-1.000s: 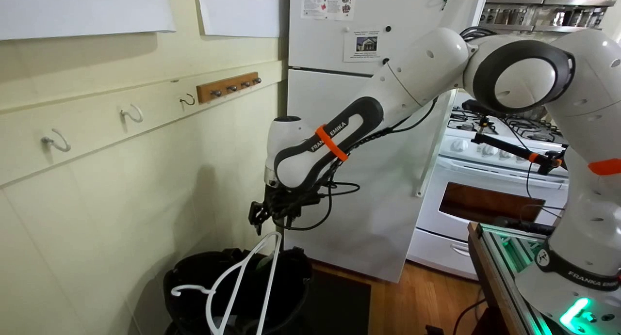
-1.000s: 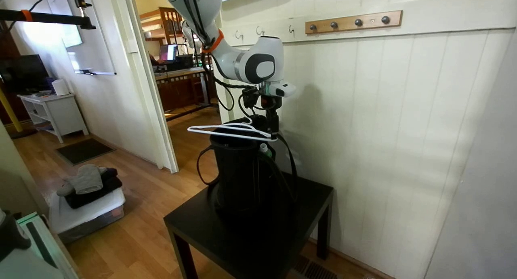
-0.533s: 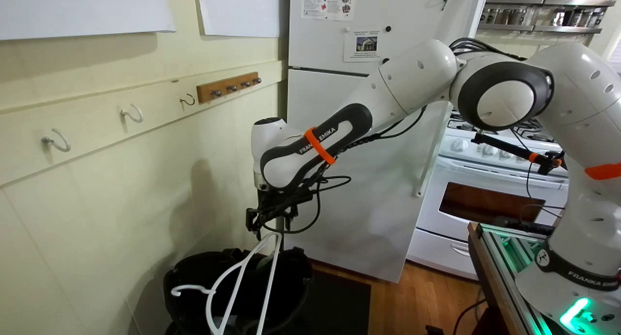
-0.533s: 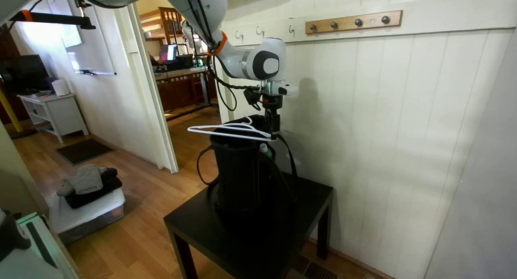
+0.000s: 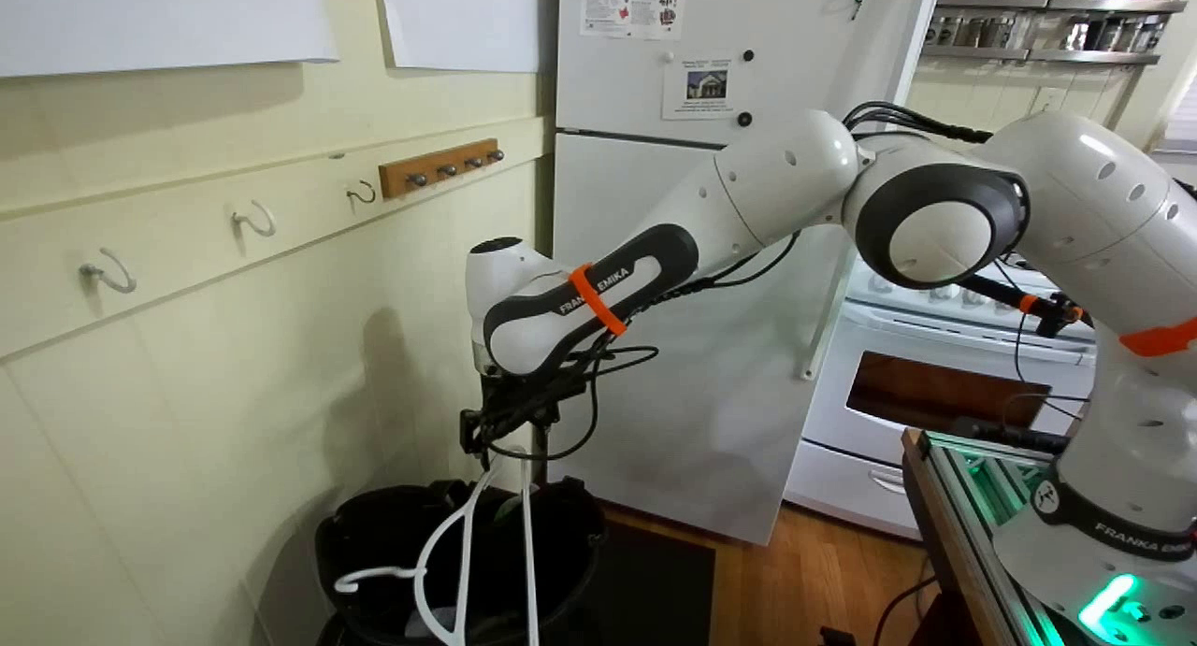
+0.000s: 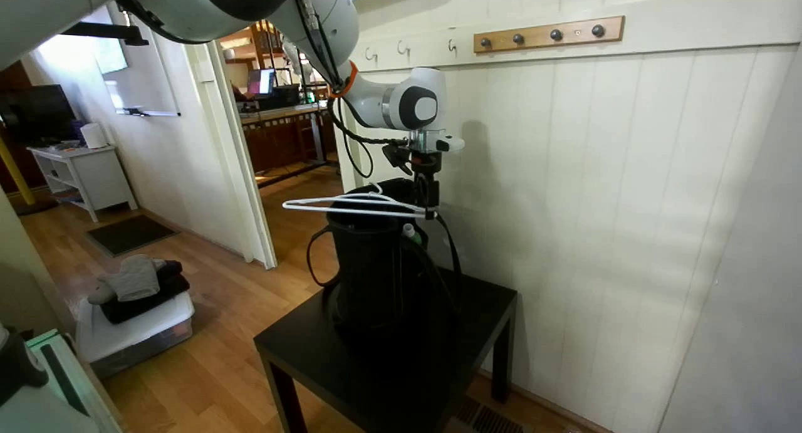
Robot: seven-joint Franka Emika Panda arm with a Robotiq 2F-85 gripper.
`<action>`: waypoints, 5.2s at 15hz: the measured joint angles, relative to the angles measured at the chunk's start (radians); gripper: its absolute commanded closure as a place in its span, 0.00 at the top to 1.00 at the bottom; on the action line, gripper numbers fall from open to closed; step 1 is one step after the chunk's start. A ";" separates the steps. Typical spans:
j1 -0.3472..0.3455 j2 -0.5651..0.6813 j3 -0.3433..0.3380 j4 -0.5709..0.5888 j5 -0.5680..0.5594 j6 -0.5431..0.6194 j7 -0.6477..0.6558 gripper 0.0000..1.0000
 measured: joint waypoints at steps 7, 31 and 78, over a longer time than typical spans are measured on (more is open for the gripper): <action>0.000 0.035 0.008 0.065 0.000 0.000 0.000 1.00; 0.004 0.210 0.016 0.392 -0.013 -0.260 0.004 1.00; 0.030 0.266 0.014 0.494 -0.016 -0.216 0.145 1.00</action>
